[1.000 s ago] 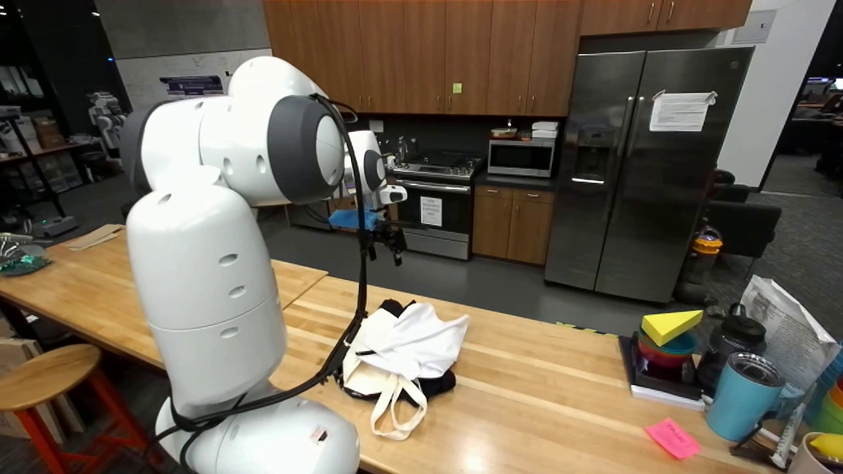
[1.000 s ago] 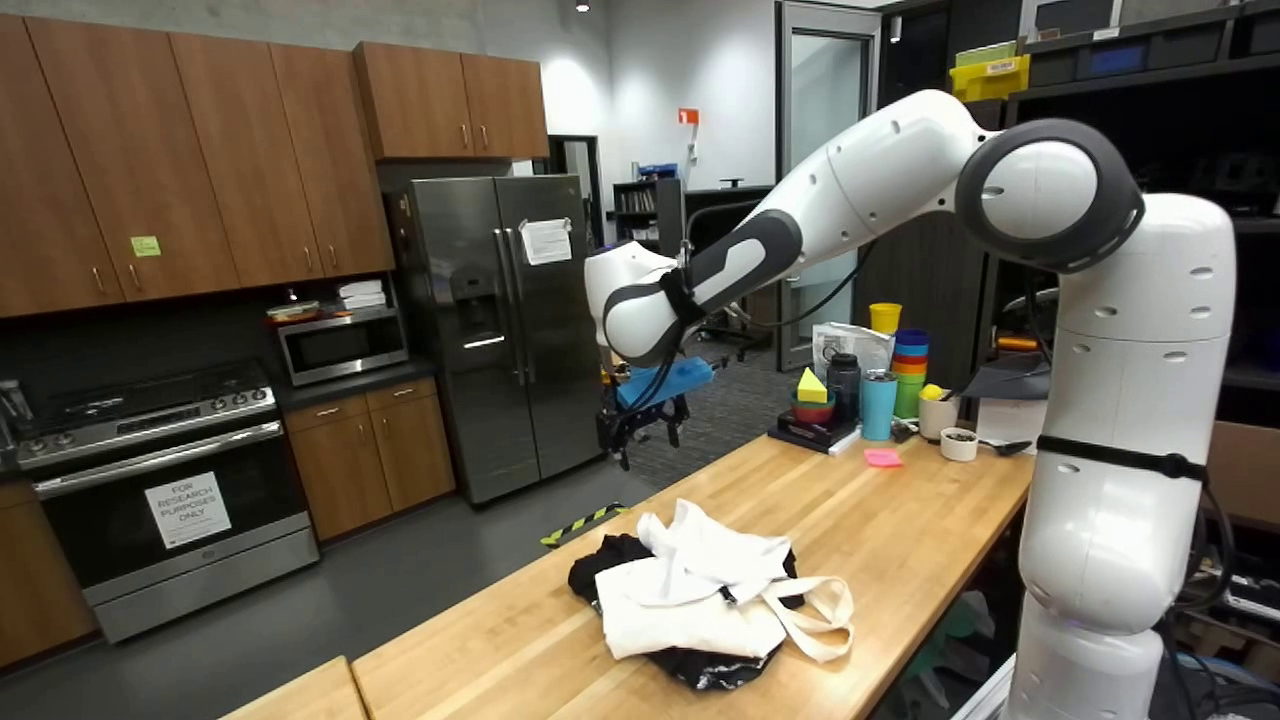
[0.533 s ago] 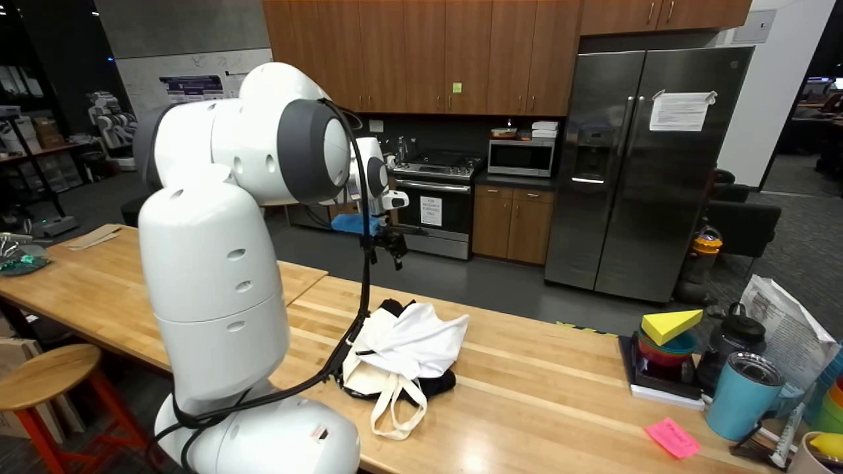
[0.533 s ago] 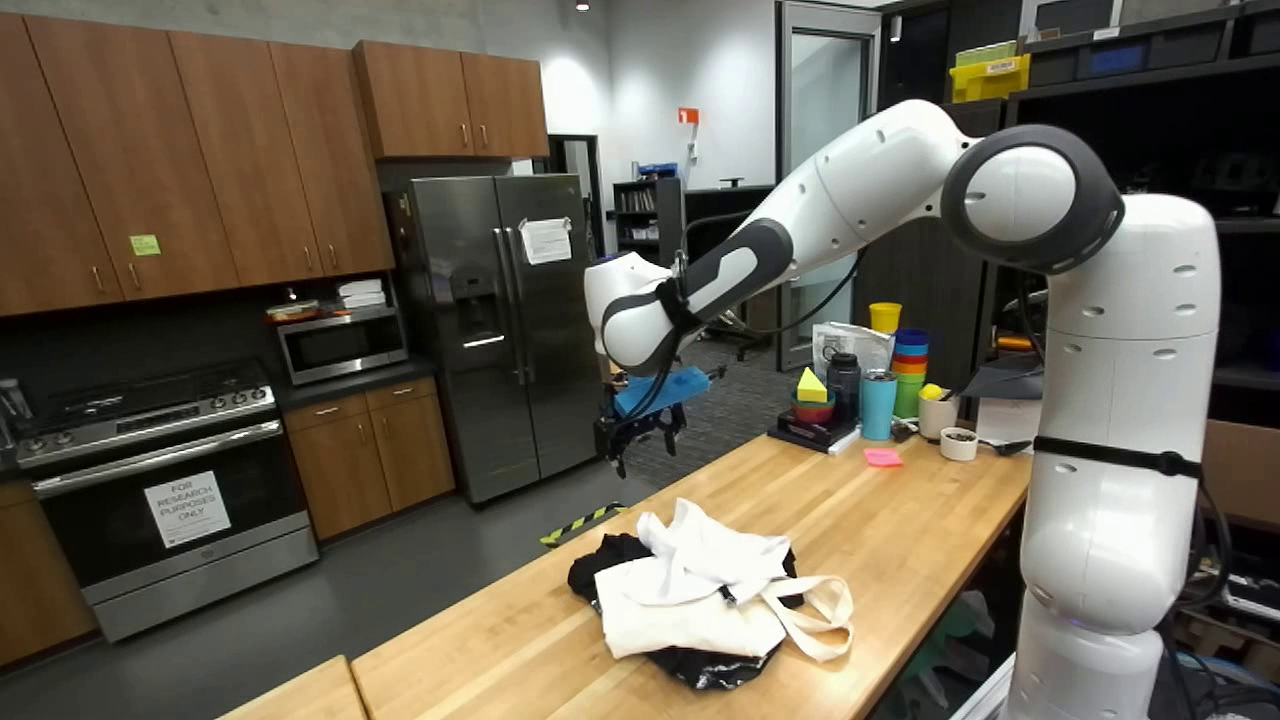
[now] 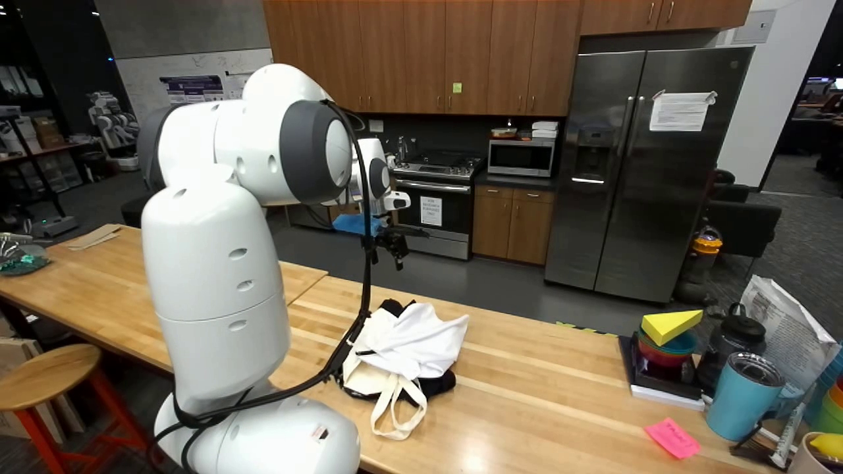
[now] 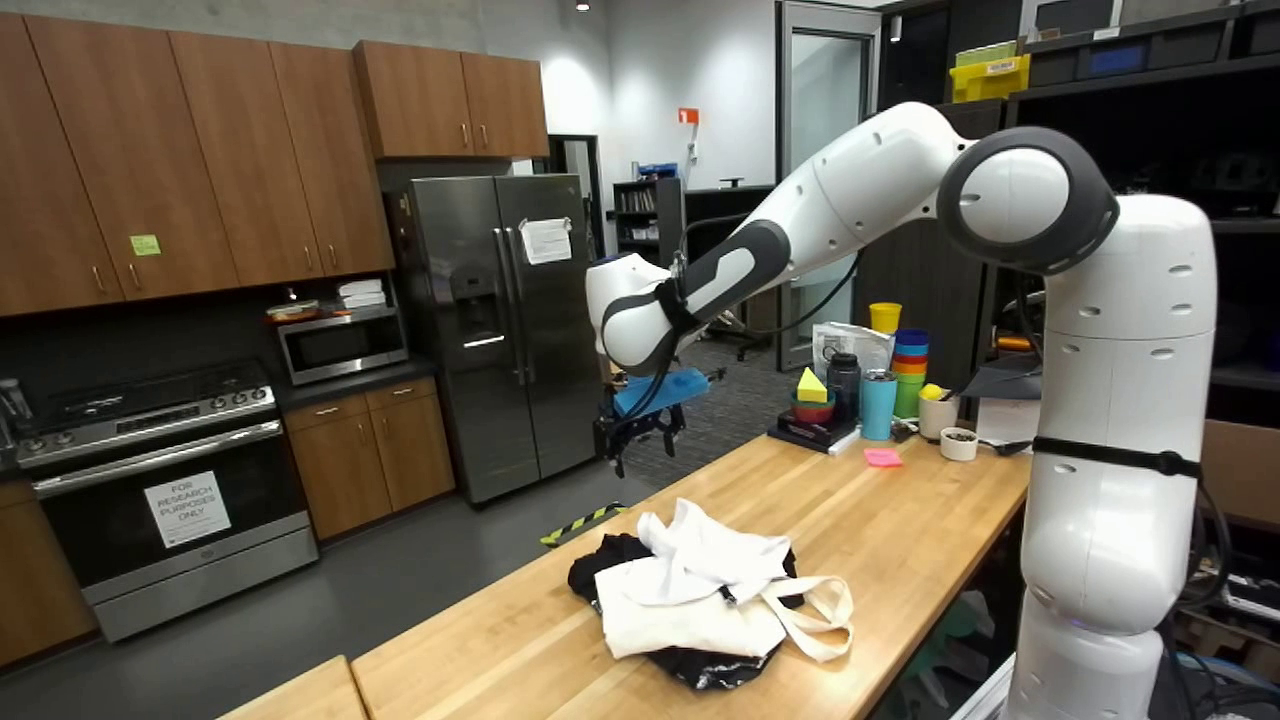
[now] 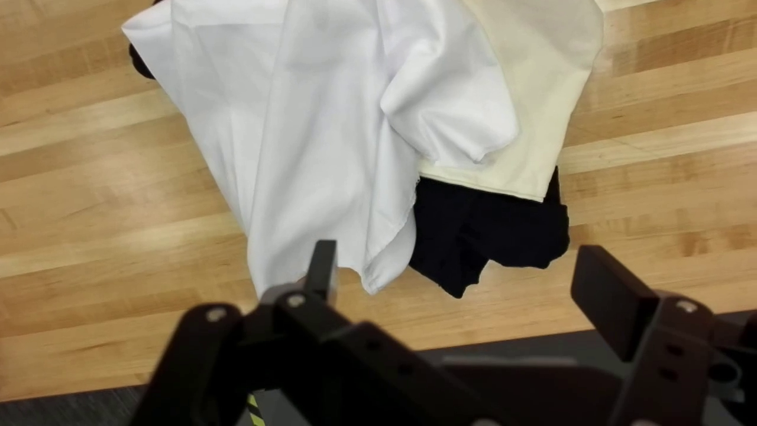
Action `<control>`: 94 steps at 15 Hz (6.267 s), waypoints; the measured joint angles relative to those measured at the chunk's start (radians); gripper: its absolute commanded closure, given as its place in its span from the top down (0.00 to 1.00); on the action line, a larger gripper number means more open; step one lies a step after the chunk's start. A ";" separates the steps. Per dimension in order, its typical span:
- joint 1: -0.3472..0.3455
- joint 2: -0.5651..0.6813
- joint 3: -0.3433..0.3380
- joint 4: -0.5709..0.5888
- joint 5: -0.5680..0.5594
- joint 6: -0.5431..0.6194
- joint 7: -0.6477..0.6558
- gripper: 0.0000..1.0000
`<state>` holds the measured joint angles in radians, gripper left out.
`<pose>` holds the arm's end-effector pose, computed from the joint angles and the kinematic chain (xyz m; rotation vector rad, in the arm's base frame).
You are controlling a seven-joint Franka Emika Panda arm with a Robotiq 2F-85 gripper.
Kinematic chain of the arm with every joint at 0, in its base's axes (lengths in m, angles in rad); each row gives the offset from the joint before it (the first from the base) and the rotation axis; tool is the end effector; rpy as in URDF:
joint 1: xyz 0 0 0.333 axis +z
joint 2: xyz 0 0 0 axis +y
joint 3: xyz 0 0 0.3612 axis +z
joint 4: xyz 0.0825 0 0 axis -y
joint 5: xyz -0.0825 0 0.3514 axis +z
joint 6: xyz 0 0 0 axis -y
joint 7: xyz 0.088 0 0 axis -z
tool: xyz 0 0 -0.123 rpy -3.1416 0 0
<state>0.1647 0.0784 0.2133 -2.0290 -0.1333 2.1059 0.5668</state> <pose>0.5082 0.1905 0.4560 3.0482 -0.1853 0.0693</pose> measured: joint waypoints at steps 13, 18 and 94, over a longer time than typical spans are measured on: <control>0.012 0.049 -0.013 -0.004 0.012 0.040 0.001 1.00; 0.033 0.072 -0.018 -0.014 -0.010 0.042 0.032 1.00; 0.232 0.561 -0.135 0.568 -0.172 -0.371 0.423 0.00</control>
<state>0.3965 0.6399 0.0784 -1.4612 -0.3056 1.7352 0.9898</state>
